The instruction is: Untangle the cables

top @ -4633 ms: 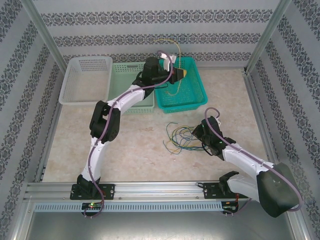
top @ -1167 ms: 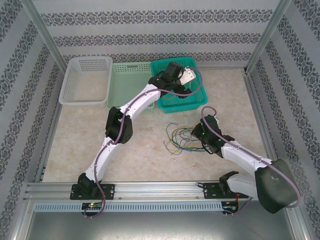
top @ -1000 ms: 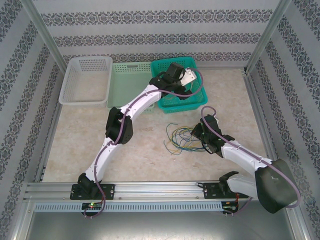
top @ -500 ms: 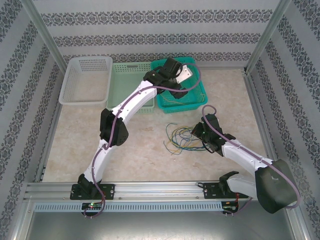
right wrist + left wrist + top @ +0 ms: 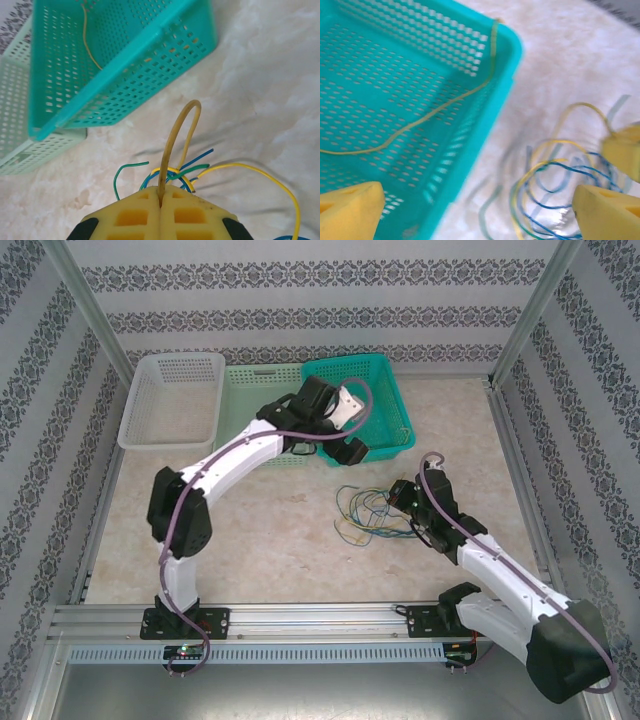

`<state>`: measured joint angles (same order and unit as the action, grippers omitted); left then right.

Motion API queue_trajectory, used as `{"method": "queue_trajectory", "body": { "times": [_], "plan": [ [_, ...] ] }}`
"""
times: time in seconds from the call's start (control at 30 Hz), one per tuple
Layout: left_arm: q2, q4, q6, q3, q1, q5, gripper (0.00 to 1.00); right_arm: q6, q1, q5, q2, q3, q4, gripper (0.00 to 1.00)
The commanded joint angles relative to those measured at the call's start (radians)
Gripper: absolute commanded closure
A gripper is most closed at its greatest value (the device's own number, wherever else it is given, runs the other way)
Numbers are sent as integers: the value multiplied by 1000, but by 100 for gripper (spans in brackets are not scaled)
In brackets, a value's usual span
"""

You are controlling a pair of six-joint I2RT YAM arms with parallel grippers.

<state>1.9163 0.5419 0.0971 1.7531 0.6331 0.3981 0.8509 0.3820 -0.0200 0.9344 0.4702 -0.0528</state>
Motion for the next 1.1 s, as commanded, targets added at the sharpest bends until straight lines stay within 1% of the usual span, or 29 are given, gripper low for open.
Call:
{"method": "queue_trajectory", "body": {
  "times": [0.0,0.13,0.27,0.53,0.77,0.93,1.07],
  "plan": [
    [-34,-135,-34,-124,-1,220,8,-34,0,11,-28,-19,12,100],
    [1,-116,-52,-150,21,311,17,-50,8,27,-50,-7,30,100],
    [39,-175,-82,-158,53,372,20,-76,15,34,-70,11,36,100],
    [120,-255,-203,-133,89,425,26,-97,24,43,-116,-7,89,100],
    [151,-259,-216,-134,106,398,28,-117,25,26,-169,-23,123,100],
    [178,-254,-272,-108,106,317,37,-115,26,46,-177,-24,148,100],
    [198,-216,-292,-81,106,240,37,-109,28,79,-177,-17,174,100]
  ]
}}
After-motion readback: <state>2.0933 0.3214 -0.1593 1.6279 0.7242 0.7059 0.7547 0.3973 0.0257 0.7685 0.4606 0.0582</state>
